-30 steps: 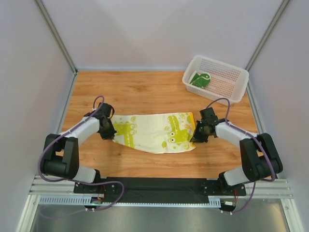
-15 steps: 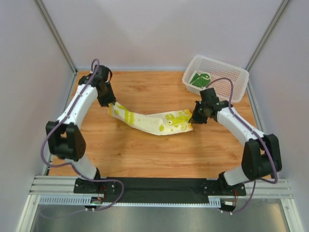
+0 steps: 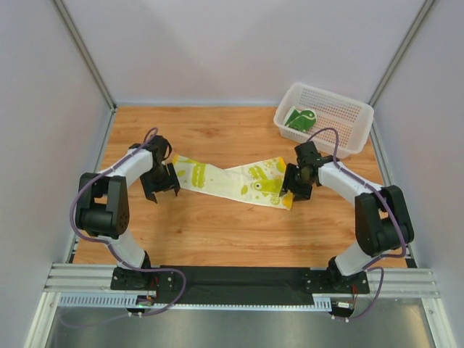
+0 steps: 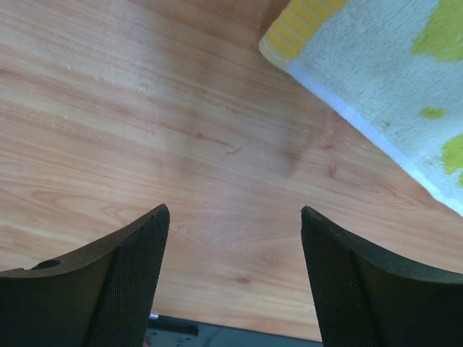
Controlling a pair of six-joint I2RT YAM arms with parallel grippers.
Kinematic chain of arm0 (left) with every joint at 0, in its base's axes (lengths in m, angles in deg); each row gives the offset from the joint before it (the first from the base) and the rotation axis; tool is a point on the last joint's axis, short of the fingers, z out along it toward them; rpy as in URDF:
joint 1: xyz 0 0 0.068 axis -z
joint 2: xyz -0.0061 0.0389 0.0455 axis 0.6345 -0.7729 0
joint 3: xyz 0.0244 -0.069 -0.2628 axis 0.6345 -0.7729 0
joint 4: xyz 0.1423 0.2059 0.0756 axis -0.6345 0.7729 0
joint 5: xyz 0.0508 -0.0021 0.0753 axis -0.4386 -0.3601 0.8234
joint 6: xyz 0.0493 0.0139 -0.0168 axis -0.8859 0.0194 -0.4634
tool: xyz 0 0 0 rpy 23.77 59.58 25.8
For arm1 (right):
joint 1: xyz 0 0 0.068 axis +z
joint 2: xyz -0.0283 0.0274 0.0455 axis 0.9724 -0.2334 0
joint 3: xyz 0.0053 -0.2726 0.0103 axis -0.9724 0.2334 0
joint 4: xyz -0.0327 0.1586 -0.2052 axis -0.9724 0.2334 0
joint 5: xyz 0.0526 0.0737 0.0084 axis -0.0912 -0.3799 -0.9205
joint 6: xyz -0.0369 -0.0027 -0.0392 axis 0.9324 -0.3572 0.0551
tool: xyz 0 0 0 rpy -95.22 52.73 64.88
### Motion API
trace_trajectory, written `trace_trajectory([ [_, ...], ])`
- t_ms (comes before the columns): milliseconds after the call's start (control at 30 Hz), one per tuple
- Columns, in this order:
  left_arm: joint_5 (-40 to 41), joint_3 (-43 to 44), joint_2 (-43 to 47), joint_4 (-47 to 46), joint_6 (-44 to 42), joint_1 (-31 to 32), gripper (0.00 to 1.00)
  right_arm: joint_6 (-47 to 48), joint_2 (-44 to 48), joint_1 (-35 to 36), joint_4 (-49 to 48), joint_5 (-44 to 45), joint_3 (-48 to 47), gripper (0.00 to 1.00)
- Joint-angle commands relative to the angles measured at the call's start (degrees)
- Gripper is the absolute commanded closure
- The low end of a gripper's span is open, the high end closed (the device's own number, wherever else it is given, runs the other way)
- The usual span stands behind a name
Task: Roll the towels
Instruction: Flatten the towel
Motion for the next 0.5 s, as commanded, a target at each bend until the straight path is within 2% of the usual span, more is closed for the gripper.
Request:
trace_trajectory([
  [0, 1.6, -1.7, 3.2, -6.4, 1.8, -0.1, 0.21, 1.1, 0.8, 0.0, -1.6, 1.0, 0.7, 0.44],
  [200, 2.9, -1.5, 4.0, -12.1, 3.2, -0.1, 0.2, 1.1, 1.9, 0.1, -2.1, 2.3, 2.2, 0.43],
  [300, 5.2, 1.6, 1.2, -12.0, 3.1, -0.8, 0.21, 1.1, 3.0, 0.1, -2.0, 1.9, 2.9, 0.44],
  [467, 4.4, 5.5, -4.3, -13.0, 2.5, -3.0, 0.23, 1.8, 5.8, 0.7, 0.1, 1.4, 3.6, 0.44],
])
